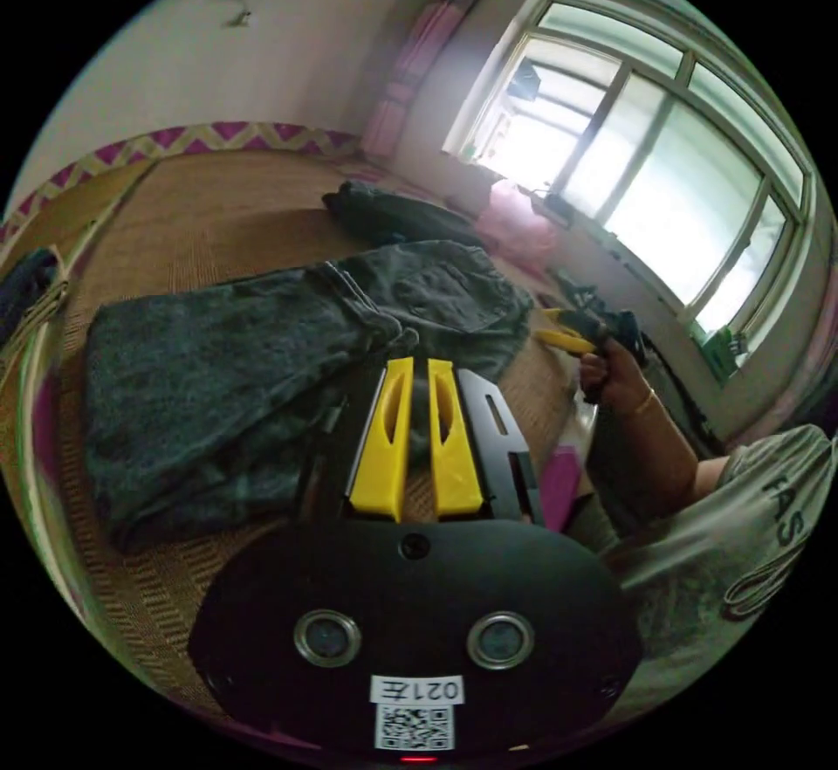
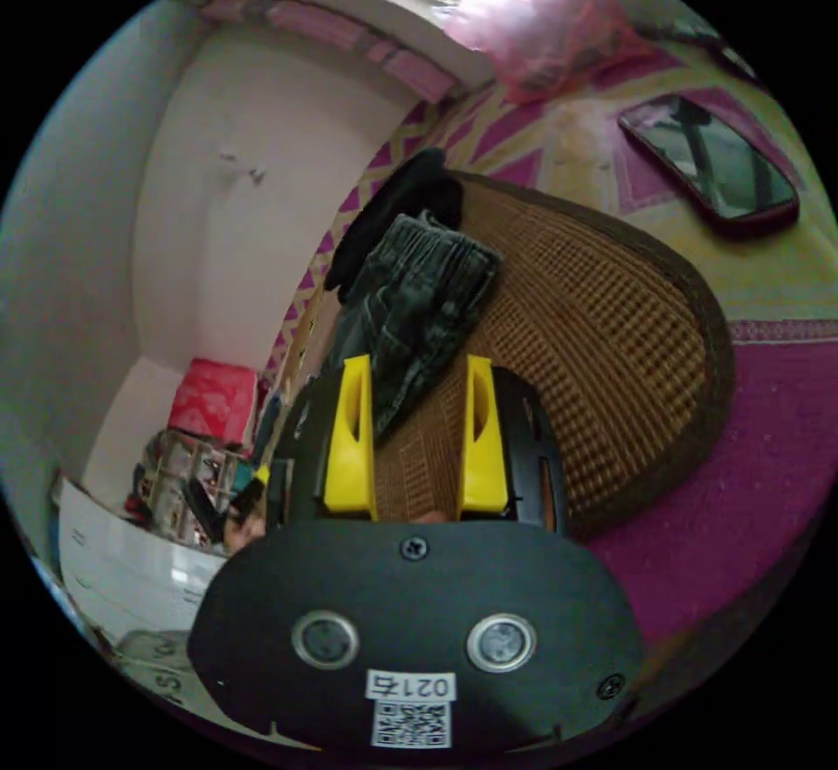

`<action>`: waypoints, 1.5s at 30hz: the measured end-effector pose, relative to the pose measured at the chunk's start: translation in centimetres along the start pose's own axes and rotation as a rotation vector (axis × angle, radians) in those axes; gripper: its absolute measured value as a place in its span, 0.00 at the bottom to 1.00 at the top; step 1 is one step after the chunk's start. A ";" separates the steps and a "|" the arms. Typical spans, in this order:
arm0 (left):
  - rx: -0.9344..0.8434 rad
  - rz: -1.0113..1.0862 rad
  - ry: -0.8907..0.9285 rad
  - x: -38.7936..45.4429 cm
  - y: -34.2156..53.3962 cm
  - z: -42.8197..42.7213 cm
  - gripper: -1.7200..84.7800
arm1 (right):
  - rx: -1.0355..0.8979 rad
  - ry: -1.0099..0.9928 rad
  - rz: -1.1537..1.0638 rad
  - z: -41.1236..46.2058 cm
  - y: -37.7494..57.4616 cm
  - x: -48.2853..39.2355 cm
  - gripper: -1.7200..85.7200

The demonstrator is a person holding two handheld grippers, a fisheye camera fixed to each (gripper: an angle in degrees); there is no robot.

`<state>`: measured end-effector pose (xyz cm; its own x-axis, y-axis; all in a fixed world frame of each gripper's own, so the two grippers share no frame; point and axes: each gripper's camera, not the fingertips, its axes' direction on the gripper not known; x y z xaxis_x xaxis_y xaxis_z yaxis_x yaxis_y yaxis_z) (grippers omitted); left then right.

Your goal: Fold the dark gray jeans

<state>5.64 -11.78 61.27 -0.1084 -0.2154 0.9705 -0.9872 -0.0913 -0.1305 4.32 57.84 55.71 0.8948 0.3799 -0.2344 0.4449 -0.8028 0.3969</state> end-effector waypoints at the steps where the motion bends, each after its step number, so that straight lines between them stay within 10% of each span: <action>1: 0.019 0.008 -0.016 0.1 1.0 -1.1 0.02 | 0.012 -0.016 0.039 0.7 -0.8 0.3 0.19; 12: 0.055 -0.115 -0.352 -1.7 9.7 -8.8 0.01 | 0.110 -0.149 0.209 6.7 1.1 1.1 0.10; 25: 0.093 -0.229 -0.243 -4.9 15.7 -12.5 0.01 | 0.020 0.224 -1.312 28.9 41.7 -44.0 0.08; 30: 0.083 -0.246 -0.269 -5.8 17.2 -13.8 0.01 | -0.303 0.371 -1.544 46.3 58.4 -40.5 0.08; 45: 0.209 -0.250 -0.269 -8.1 15.3 -14.2 0.01 | -0.418 0.167 -1.472 49.7 67.5 -34.9 0.08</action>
<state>-10.20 2.38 54.32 0.1931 -0.4053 0.8935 -0.9315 -0.3619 0.0372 1.24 -32.47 46.62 -0.3515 0.7635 -0.5418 0.8625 0.4891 0.1296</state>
